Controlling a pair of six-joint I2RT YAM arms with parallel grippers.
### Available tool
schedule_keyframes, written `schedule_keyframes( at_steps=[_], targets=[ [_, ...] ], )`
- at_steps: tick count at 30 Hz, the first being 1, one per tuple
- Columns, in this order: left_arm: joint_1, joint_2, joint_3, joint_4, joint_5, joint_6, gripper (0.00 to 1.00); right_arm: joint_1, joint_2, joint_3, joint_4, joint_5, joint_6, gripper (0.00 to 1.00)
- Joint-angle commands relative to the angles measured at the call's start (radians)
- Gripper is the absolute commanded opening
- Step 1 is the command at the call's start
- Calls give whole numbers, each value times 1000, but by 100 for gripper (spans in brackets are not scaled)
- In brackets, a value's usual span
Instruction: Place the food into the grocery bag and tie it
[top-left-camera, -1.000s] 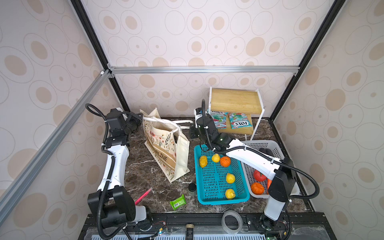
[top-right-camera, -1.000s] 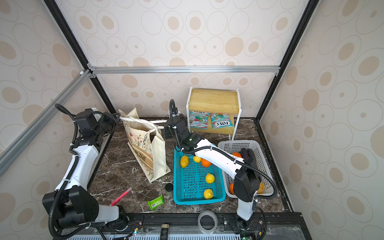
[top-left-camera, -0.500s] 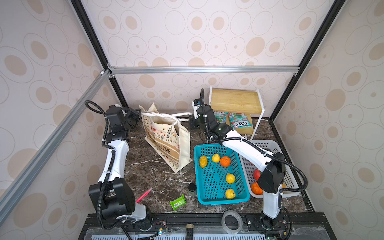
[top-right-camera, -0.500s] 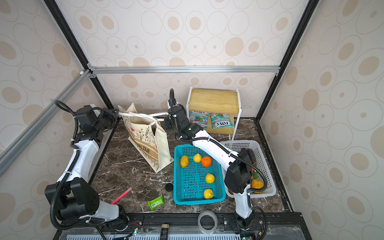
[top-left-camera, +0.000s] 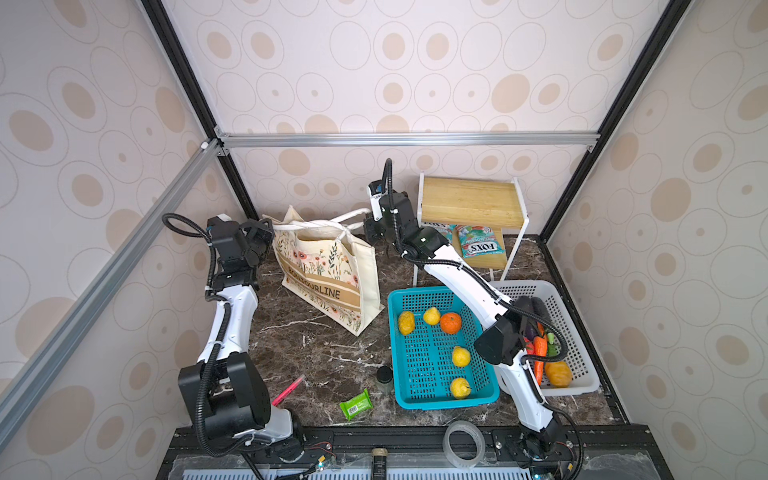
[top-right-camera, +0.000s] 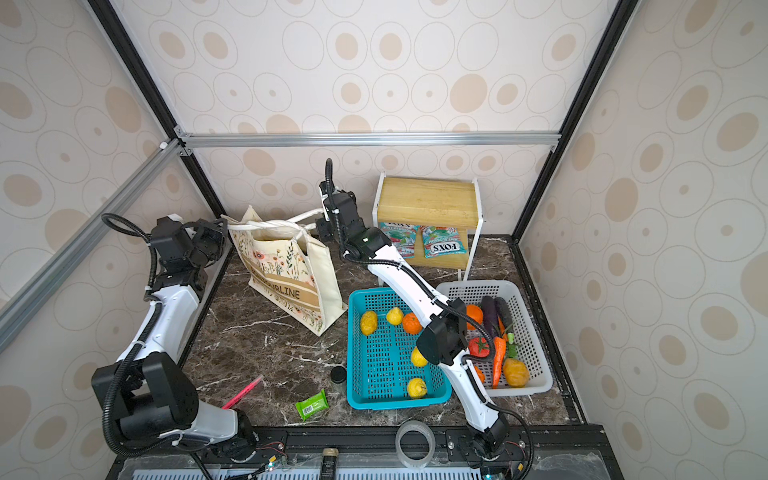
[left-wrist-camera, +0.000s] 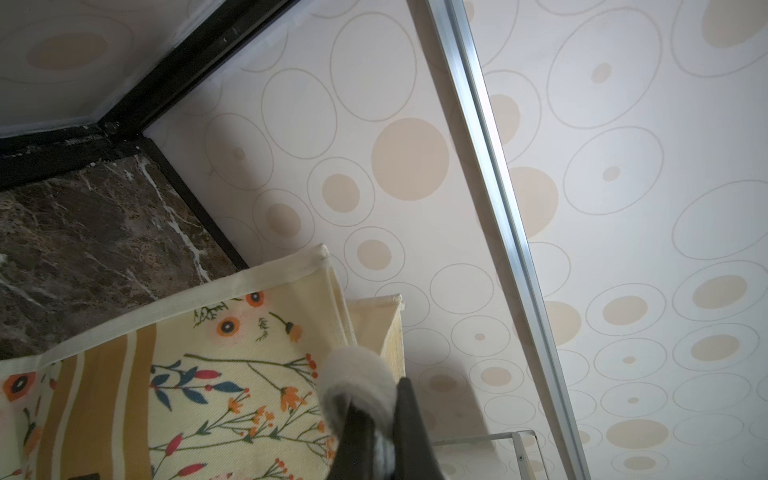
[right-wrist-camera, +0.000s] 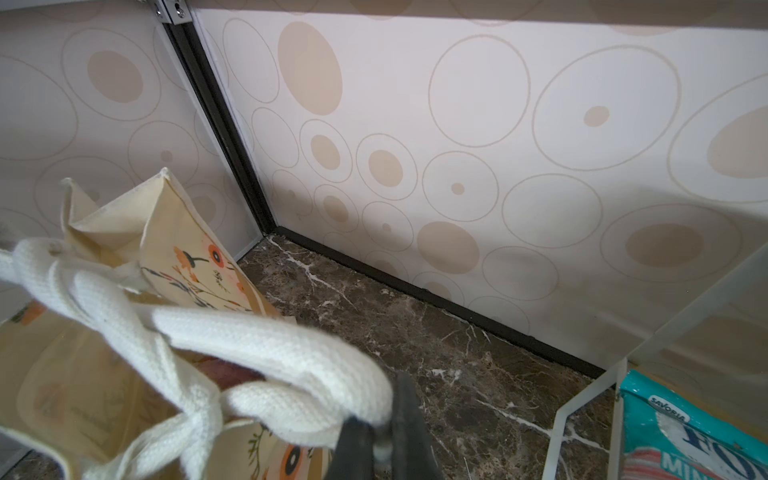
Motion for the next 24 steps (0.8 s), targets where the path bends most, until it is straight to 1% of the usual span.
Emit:
schedule_keyframes(
  at_steps=[1,2,4,6,8,9,11,12,13,14,15,16,17,18,19,20,22,23,24],
  targets=[
    [23,-5,-23,149,-149,30,0,-112,0,55,38,172,-2,0],
    [12,-2,-37,163,-153,24,0,-114,11,61,42,166,15,0],
    [-5,19,-57,208,-140,-1,0,-113,21,77,32,127,6,0],
    [-10,40,-60,223,-107,-13,0,-111,13,59,34,128,1,1],
    [-11,29,-71,219,-127,6,0,-109,2,32,43,132,-2,1],
    [-14,14,-77,211,-148,21,0,-111,-1,29,43,117,-13,2],
    [-19,-8,-77,189,-175,59,0,-111,-15,24,38,47,-36,4],
    [-19,-15,-75,176,-178,67,0,-111,-25,14,38,-11,-45,7],
    [-19,-18,-75,166,-173,65,3,-110,-39,-2,42,-71,-56,9],
    [-17,-24,-78,163,-162,65,11,-108,-58,-21,45,-137,-69,13],
    [-18,-38,-88,174,-156,70,26,-107,-80,-46,57,-183,-73,21],
    [-22,-50,-100,190,-155,67,35,-104,-98,-69,71,-212,-73,27],
    [-28,-63,-113,209,-155,66,42,-98,-117,-92,90,-244,-74,32],
    [-33,-71,-117,212,-157,65,47,-95,-132,-111,106,-262,-74,40],
    [-34,-73,-113,202,-157,67,54,-91,-142,-119,113,-272,-75,45],
    [-34,-75,-106,187,-158,71,59,-88,-148,-122,115,-282,-78,49],
    [-34,-81,-104,156,-161,76,76,-80,-159,-123,111,-278,-82,52],
    [-34,-88,-107,151,-166,78,97,-77,-167,-125,107,-283,-82,52],
    [-34,-97,-109,151,-169,90,99,-76,-176,-128,105,-288,-80,53]
  ],
)
